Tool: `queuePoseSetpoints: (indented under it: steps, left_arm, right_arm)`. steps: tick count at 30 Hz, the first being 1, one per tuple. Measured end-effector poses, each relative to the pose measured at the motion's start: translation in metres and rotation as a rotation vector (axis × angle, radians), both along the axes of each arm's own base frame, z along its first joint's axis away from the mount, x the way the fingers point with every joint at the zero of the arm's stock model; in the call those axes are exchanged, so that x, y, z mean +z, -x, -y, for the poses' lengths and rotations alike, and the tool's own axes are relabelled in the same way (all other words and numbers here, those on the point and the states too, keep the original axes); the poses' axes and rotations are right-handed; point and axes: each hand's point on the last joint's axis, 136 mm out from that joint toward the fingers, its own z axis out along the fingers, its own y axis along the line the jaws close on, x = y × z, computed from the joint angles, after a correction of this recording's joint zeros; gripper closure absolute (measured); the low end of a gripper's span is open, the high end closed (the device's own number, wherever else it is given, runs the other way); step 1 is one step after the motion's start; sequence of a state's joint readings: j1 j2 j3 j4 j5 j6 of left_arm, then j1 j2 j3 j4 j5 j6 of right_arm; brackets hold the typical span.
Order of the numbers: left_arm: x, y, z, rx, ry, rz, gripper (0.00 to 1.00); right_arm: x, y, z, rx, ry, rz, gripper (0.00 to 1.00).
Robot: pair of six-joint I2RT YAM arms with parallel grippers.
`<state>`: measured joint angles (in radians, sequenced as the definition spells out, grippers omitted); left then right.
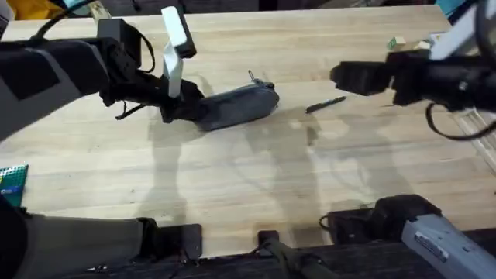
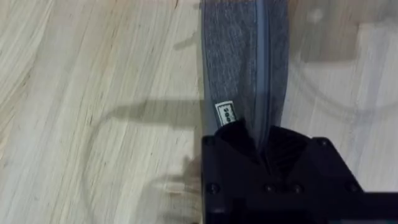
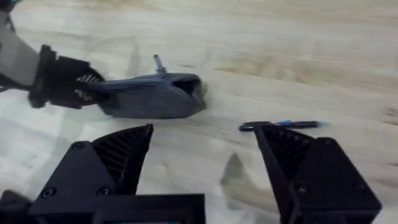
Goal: Unzip the bag, pick up the pens from the table one at a time and place them inside, then zip the bag closed.
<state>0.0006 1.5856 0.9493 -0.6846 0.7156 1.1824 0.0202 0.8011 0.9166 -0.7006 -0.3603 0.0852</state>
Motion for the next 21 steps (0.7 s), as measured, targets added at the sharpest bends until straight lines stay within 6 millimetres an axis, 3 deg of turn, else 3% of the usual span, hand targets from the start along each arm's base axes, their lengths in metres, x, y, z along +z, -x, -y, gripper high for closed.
queuePoseSetpoints:
  steps: [7,15,21]
  left_arm:
    - [0.000,0.000,0.000,0.000,0.000,0.000,0.956]
    - [0.000,0.000,0.000,0.000,0.000,0.000,0.956]
    - [0.000,0.000,0.000,0.000,0.000,0.000,0.956]
  right_arm:
    - [-0.008,-0.019,-0.034,0.126,-0.014,-0.084,0.004]
    - [0.002,-0.045,-0.078,0.253,-0.019,-0.003,0.004]
    - [-0.009,-0.052,-0.100,0.313,-0.019,-0.015,0.004]
